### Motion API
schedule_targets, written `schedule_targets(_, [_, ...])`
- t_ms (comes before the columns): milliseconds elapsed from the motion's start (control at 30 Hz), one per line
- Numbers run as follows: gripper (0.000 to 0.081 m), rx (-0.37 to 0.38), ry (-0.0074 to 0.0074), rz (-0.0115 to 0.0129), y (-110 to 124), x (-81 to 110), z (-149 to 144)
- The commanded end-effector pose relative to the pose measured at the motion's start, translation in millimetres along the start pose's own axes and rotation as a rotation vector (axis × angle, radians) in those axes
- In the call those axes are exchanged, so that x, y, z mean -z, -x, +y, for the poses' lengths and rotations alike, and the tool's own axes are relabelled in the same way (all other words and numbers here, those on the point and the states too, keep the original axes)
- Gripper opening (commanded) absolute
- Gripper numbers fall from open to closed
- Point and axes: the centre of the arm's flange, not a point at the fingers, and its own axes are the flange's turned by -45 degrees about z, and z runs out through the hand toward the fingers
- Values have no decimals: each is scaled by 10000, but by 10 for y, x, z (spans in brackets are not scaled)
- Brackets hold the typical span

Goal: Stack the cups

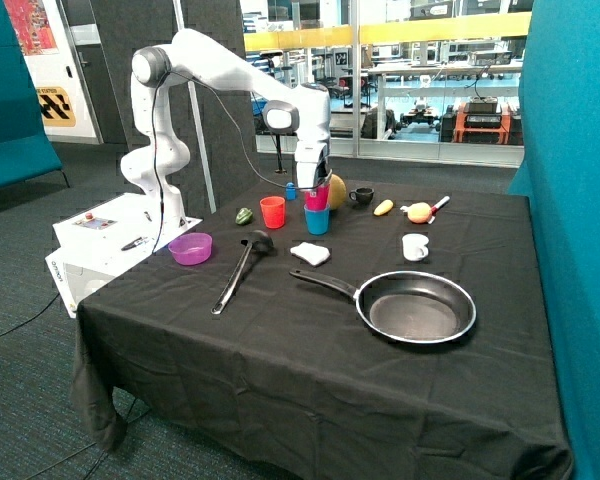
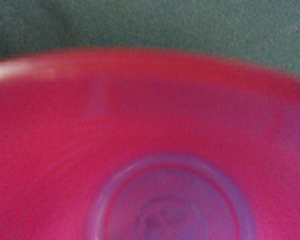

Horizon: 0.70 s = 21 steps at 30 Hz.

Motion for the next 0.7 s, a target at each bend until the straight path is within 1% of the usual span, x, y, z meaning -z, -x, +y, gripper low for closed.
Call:
schedule_targets(0, [0, -63, 17, 52, 42, -139, 3])
schedule_targets(667, [0, -399, 16, 53, 74, -319, 56])
